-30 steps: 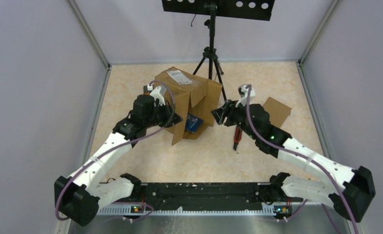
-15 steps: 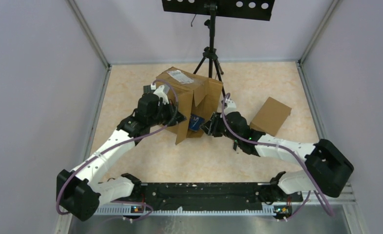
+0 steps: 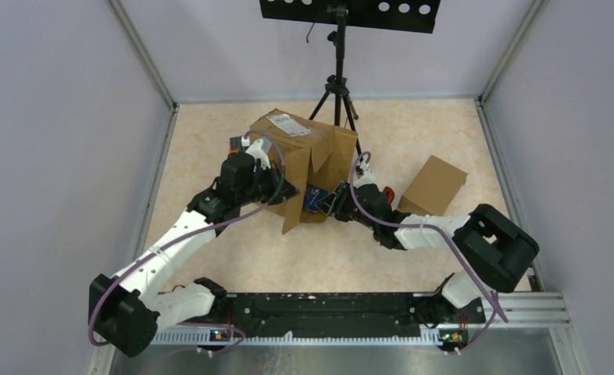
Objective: Unpack the express box
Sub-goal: Pick up the product from the express box.
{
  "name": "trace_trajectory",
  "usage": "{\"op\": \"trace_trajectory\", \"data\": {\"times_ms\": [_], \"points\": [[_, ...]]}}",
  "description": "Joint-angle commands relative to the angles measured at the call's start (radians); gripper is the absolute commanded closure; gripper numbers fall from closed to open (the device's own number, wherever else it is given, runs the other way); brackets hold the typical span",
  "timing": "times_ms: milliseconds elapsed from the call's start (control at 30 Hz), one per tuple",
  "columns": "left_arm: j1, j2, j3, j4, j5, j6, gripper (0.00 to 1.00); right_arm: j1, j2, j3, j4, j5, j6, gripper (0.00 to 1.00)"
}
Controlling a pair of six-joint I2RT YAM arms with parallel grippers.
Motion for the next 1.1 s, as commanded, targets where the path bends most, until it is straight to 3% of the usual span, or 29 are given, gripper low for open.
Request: {"op": "trace_trajectory", "data": {"times_ms": [0, 267, 467, 733, 767, 833, 933, 1067], "points": [[-0.007, -0.032, -0.018, 0.009, 0.004, -0.042, 1.00, -0.015, 0.051, -0.014, 0.108, 0.013, 0.066, 0.60], [-0.010, -0.047, -0.025, 0.012, 0.011, -0.052, 1.00, -0.031, 0.145, -0.029, 0.213, 0.003, 0.156, 0.54], [-0.010, -0.065, -0.029, 0.007, 0.014, -0.057, 1.00, -0.038, 0.216, -0.007, 0.293, -0.008, 0.231, 0.56], [-0.010, -0.096, -0.040, -0.001, 0.010, -0.073, 1.00, -0.038, 0.301, 0.023, 0.397, -0.015, 0.346, 0.72], [-0.010, -0.101, -0.040, -0.006, 0.004, -0.075, 1.00, -0.037, 0.304, 0.030, 0.402, -0.018, 0.349, 0.78], [-0.010, -0.112, -0.034, -0.023, -0.020, -0.077, 1.00, -0.038, 0.298, 0.043, 0.400, -0.026, 0.353, 0.99], [-0.010, -0.124, -0.002, -0.081, -0.106, -0.070, 1.00, -0.037, 0.251, 0.052, 0.380, -0.038, 0.338, 1.00], [-0.010, -0.133, 0.062, -0.218, -0.370, -0.084, 1.00, -0.032, 0.117, 0.069, 0.285, -0.031, 0.285, 1.00]]}}
